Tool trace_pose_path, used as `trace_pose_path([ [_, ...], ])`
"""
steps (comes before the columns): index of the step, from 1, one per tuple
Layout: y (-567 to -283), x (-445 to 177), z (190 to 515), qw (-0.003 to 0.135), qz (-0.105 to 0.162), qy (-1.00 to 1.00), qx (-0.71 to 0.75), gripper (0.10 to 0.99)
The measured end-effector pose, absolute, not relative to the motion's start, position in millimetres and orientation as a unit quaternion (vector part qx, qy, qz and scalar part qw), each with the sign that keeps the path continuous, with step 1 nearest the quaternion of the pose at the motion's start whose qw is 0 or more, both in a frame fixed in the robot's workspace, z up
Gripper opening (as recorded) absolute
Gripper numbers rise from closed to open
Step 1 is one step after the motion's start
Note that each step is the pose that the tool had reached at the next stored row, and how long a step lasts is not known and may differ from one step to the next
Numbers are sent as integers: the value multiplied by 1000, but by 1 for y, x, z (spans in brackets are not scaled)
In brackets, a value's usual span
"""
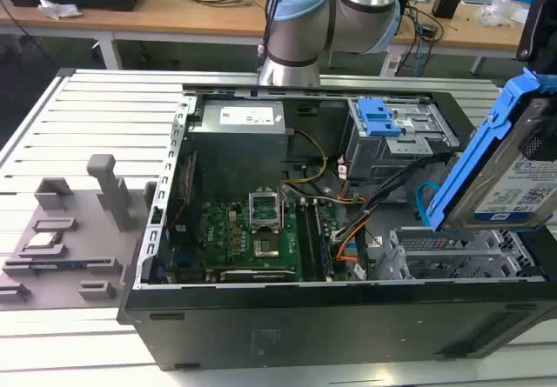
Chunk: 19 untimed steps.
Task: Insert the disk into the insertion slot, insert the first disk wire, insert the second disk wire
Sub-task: 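Insert the disk into the insertion slot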
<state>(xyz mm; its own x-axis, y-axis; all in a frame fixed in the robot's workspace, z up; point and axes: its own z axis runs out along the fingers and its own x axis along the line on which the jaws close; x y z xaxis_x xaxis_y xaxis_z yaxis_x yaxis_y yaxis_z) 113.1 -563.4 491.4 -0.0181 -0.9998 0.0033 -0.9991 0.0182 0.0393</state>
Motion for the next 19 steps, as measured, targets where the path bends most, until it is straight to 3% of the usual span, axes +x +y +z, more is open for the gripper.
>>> trace_pose_path([
  [19,-548,108,439,15,-13,-715,699,361],
])
